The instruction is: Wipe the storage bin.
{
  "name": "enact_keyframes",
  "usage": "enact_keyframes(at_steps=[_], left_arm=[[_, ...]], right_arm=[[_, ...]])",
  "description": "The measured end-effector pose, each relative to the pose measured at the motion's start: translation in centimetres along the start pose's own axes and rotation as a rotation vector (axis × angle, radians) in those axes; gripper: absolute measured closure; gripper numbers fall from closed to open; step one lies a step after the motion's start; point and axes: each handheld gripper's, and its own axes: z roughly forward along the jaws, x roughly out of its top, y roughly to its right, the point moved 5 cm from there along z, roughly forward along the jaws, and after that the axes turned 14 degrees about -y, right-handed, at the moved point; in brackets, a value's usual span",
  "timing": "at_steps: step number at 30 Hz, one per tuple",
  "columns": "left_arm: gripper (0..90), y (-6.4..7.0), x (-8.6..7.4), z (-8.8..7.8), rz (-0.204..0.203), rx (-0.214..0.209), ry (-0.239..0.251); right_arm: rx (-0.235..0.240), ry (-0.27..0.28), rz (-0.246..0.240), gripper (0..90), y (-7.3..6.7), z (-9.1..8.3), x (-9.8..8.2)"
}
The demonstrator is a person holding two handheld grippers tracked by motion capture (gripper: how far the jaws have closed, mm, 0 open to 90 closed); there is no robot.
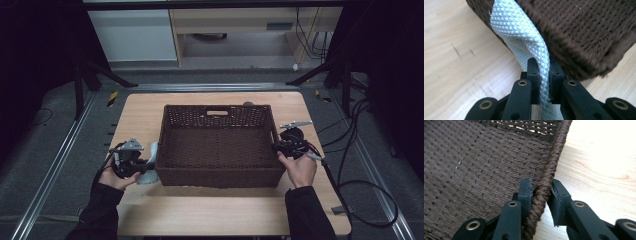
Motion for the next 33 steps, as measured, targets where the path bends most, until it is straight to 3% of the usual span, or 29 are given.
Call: enact_keyframes(at_steps=[7,10,16,24,26,33], left_arm=[[81.8,0.4,-1.9,2.1,-0.005,-0.032,-0.067],[81.8,0.4,-2.0,2.6,-0.005,-0.032,-0.076],[81.8,0.3,-1.1,1.2,0.0,-0.005,-0.025],[81.8,1.3,-0.5,-2.0,0.038,0.026,0.049],[81.9,1.5,-0.7,-1.8,0.041,0.033,0.04],[81.8,1.4,-1.5,1.5,0.022,-0.005,-0.042]], right_arm=[[-0.002,0.006,0.021,74.1,0.2,0.1,0.2],[-0.006,0.007,0.032,74.0,0.3,0.2,0.4],[-0.011,0.019,0.018,70.9,0.3,0.1,0.4],[-0.041,0.059,-0.02,60.2,0.2,-0.5,0.4],[-0.051,0.067,-0.024,58.2,0.2,-0.8,0.4],[-0.054,0.075,-0.035,55.8,0.1,-1.1,0.3]])
